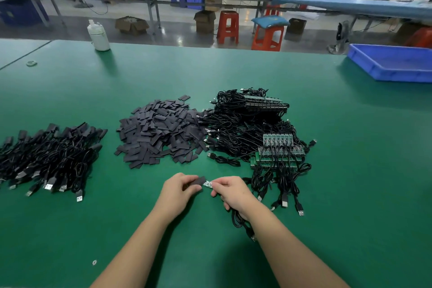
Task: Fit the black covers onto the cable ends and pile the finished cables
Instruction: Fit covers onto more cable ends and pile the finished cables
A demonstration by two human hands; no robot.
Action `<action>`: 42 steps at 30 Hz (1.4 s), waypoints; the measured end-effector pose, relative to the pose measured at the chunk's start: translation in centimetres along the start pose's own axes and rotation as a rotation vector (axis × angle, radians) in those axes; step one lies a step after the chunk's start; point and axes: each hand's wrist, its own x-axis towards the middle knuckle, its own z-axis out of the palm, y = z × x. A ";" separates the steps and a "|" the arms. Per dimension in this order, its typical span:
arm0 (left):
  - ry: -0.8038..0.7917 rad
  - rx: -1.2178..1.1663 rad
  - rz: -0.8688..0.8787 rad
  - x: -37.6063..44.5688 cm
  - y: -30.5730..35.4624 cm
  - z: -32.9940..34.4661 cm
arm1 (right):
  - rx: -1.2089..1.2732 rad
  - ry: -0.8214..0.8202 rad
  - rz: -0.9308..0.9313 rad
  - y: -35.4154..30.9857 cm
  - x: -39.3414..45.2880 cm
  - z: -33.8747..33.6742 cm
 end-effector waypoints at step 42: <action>0.124 0.032 0.176 -1.2 -1.0 2.3 | 0.071 -0.054 0.041 0.3 0.0 0.0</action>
